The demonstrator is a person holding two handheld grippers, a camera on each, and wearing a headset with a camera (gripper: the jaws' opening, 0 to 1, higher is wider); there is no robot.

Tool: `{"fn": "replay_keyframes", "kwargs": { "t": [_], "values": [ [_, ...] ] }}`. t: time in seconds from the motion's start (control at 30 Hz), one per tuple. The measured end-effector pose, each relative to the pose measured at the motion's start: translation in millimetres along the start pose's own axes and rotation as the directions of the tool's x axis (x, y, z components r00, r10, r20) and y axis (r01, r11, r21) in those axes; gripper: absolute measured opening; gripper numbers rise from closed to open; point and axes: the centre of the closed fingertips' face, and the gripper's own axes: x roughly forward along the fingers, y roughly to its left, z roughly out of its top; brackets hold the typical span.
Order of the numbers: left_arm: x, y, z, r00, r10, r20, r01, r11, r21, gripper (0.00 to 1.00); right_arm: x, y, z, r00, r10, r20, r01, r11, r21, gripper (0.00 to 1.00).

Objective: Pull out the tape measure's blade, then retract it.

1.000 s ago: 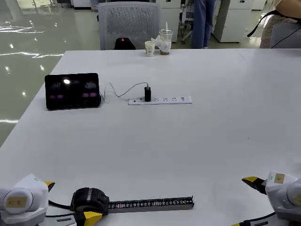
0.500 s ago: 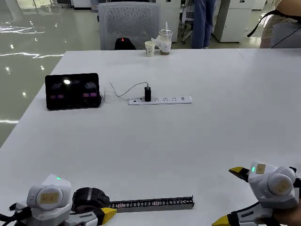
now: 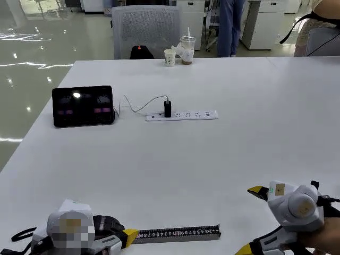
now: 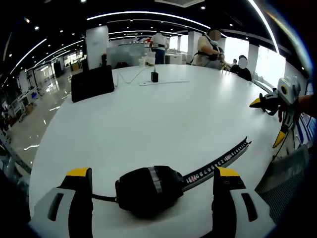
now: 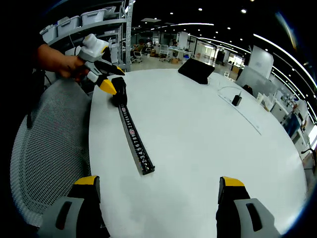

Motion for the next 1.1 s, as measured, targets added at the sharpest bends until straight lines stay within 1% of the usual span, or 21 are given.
{"fn": "replay_keyframes", "kwargs": {
  "t": [0.03, 0.07, 0.1, 0.23, 0.27, 0.33, 0.37, 0.4, 0.47, 0.53, 0.57, 0.67, 0.73, 0.8, 0.9, 0.97, 1.0, 1.07, 1.1],
  "values": [
    [0.5, 0.9, 0.2, 1.0, 0.007, 0.005, -0.007, 1.0, -0.011, 0.99, 1.5, 0.5, 0.9, 1.0, 0.007, -0.002, -0.007, 1.0, -0.009, 0.99],
    [1.6, 4.5, 0.4, 0.9995, 0.03, 0.014, -0.03, 0.999, -0.036, 0.99, 3.7, 0.8, 1.8, 0.9999, 0.014, -0.007, -0.015, 0.999, -0.03, 0.99],
    [2.5, 7.3, -1.2, 0.9988, 0.047, 0.009, -0.047, 0.998, -0.049, 0.99, 5.1, 1.6, 2.5, 0.9997, 0.022, -0.011, -0.022, 0.999, -0.044, 0.99],
    [5.3, 8.0, -3.6, 0.9978, 0.065, 0.015, -0.063, 0.995, -0.077, 0.99, 11.2, 3.5, 7.8, 0.9984, 0.05, -0.028, -0.052, 0.996, -0.078, 0.99],
    [5.0, 7.9, -3.1, 0.9974, 0.069, 0.022, -0.067, 0.994, -0.082, 0.99, 12.0, 3.7, 9.1, 0.998, 0.055, -0.03, -0.058, 0.995, -0.083, 0.99],
    [4.9, 7.8, -2.2, 0.9959, 0.08, 0.041, -0.075, 0.991, -0.112, 0.99, 14.4, 3.6, 12.0, 0.9971, 0.069, -0.033, -0.072, 0.993, -0.093, 0.99],
    [4.9, 7.3, -2.4, 0.9954, 0.084, 0.046, -0.078, 0.991, -0.111, 0.99, 15.5, 3.7, 12.6, 0.9965, 0.075, -0.037, -0.079, 0.992, -0.098, 0.99],
    [5.3, 7.3, -1.1, 0.9937, 0.092, 0.064, -0.085, 0.99, -0.109, 0.99, 17.2, 4.2, 12.7, 0.995, 0.088, -0.047, -0.092, 0.99, -0.103, 0.99],
    [5.4, 5.5, -1.1, 0.993, 0.093, 0.073, -0.085, 0.99, -0.109, 0.99, 19.2, 4.6, 11.8, 0.9926, 0.104, -0.063, -0.11, 0.988, -0.11, 0.99],
    [6.1, 3.3, 0.6, 0.9918, 0.094, 0.087, -0.086, 0.992, -0.09, 0.99, 21.6, 5.3, 10.7, 0.9887, 0.123, -0.086, -0.133, 0.984, -0.12, 0.99],
    [6.6, 2.1, 1.8, 0.9913, 0.089, 0.097, -0.081, 0.993, -0.086, 0.99, 23.3, 6.0, 10.4, 0.9858, 0.136, -0.098, -0.148, 0.982, -0.121, 0.99],
    [6.3, 3.5, 2.9, 0.9892, 0.1, 0.107, -0.09, 0.992, -0.093, 0.99, 27.0, 9.8, 9.6, 0.9763, 0.176, -0.127, -0.19, 0.975, -0.111, 0.99],
    [6.1, 5.0, 4.6, 0.9866, 0.108, 0.122, -0.096, 0.99, -0.103, 0.99, 30.4, 10.8, 9.4, 0.9708, 0.189, -0.148, -0.208, 0.971, -0.12, 0.99],
    [6.0, 4.8, 5.9, 0.985, 0.109, 0.134, -0.095, 0.99, -0.105, 0.99, 33.7, 11.0, 9.8, 0.968, 0.194, -0.158, -0.216, 0.968, -0.131, 0.99],
    [4.9, 1.2, 7.5, 0.9799, 0.102, 0.171, -0.089, 0.993, -0.083, 0.99, 40.0, 12.7, 11.3, 0.9624, 0.207, -0.176, -0.233, 0.961, -0.148, 0.99],
    [5.6, 0.9, 5.4, 0.9796, 0.104, 0.172, -0.091, 0.993, -0.079, 0.99, 43.4, 13.2, 10.4, 0.9597, 0.209, -0.188, -0.24, 0.958, -0.16, 0.99],
    [7.6, 1.9, 3.4, 0.9808, 0.105, 0.165, -0.093, 0.993, -0.078, 0.99, 46.0, 13.3, 9.1, 0.9575, 0.212, -0.195, -0.245, 0.956, -0.162, 0.99],
    [8.1, 2.2, 3.7, 0.9806, 0.103, 0.166, -0.091, 0.993, -0.081, 0.99, 49.2, 12.8, 5.6, 0.9529, 0.215, -0.214, -0.253, 0.952, -0.173, 0.94],
    [8.2, 2.1, 4.1, 0.9801, 0.103, 0.17, -0.09, 0.993, -0.081, 0.99, 50.5, 12.8, 4.4, 0.9516, 0.216, -0.219, -0.256, 0.95, -0.176, 0.93]
  ]
}}
